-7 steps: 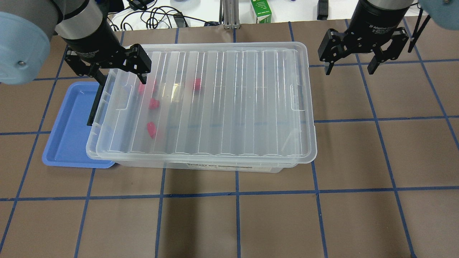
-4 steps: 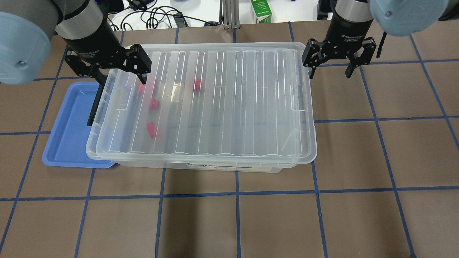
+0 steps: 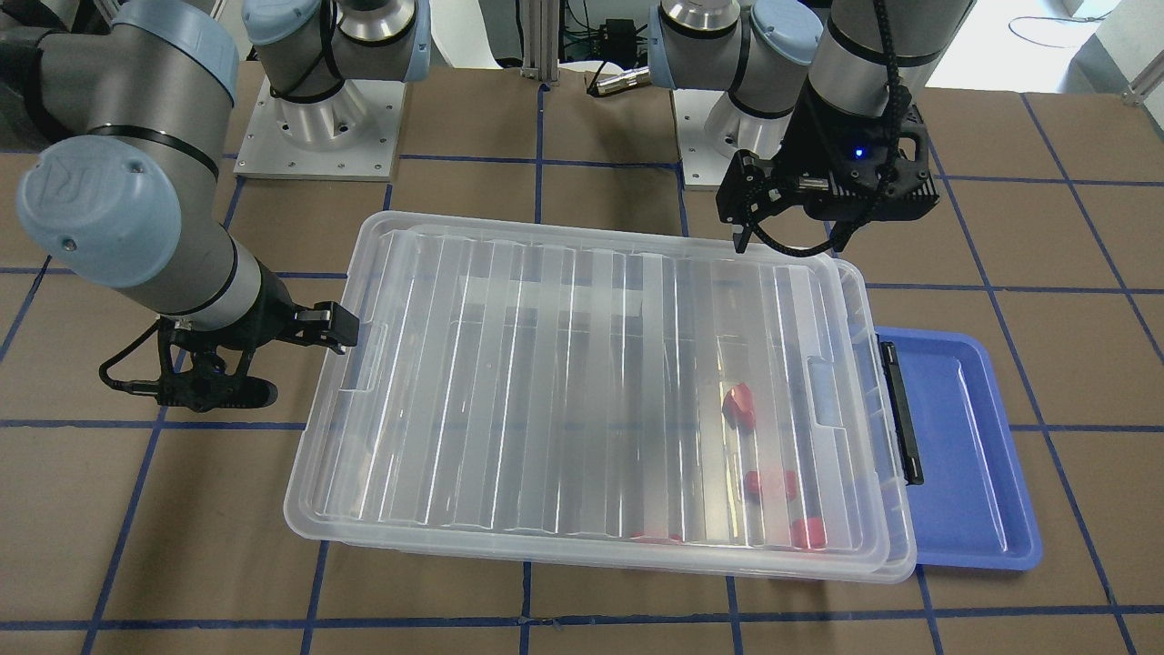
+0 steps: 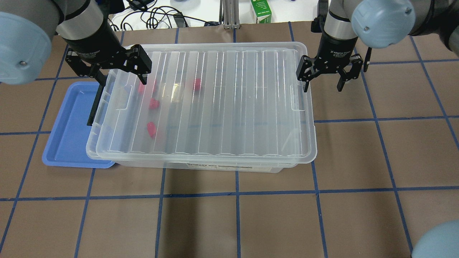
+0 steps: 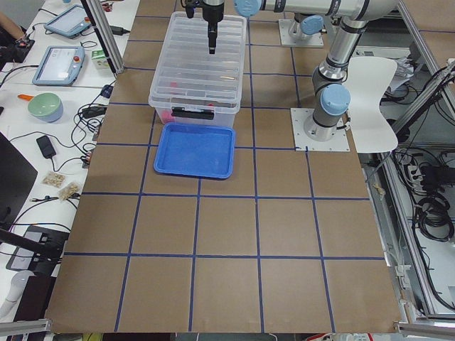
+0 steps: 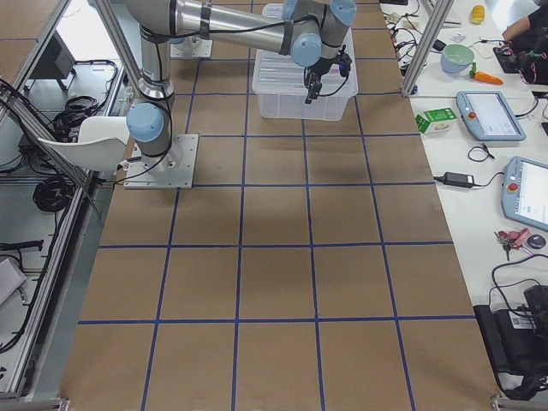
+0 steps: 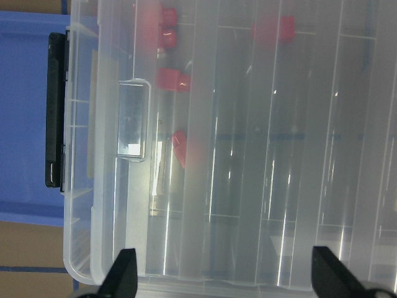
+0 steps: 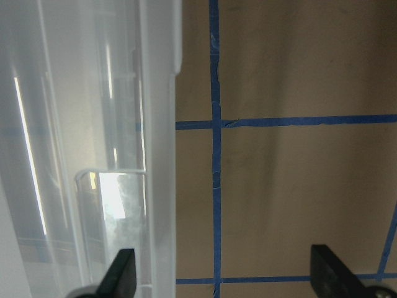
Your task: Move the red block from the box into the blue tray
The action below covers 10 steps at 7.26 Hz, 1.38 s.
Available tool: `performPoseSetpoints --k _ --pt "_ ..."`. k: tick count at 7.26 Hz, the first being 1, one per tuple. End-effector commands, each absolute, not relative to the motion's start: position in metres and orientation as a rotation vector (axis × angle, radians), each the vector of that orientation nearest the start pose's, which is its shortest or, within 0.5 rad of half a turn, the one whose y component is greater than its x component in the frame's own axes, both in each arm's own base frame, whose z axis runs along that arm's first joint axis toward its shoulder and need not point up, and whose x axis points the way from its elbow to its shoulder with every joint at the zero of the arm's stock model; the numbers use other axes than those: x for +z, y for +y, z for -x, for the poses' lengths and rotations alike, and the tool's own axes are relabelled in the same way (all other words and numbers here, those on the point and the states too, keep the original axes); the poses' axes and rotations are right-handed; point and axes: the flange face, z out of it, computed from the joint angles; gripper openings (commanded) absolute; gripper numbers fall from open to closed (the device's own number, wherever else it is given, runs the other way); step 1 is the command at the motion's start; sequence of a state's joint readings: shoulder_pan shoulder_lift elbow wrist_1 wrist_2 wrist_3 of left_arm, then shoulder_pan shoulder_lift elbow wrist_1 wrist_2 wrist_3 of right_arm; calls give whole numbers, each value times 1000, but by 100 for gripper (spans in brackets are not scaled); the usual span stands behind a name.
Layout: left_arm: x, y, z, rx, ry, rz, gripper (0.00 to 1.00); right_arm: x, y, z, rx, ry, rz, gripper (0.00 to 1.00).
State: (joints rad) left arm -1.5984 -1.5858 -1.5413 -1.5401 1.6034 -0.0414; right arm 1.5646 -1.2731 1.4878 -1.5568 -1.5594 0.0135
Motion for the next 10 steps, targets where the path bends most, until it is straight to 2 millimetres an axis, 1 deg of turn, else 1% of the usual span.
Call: performPoseSetpoints --k 1,4,6,7,8,10 --pt "498 -499 144 -71 3110 23 100 351 -585 -132 393 3106 -19 100" --pt "498 -499 144 -71 3110 23 100 338 -592 -126 422 3111 -14 100" --pt "498 -499 144 -71 3112 23 100 340 -596 -122 380 3116 46 100" --pt "498 -499 144 -71 3110 23 100 340 -596 -117 382 3126 73 100" --pt "499 -499 143 -73 3110 25 100 342 -599 -104 384 3154 82 100" --pt "499 -499 142 -76 3110 27 100 345 -602 -87 377 3152 110 100"
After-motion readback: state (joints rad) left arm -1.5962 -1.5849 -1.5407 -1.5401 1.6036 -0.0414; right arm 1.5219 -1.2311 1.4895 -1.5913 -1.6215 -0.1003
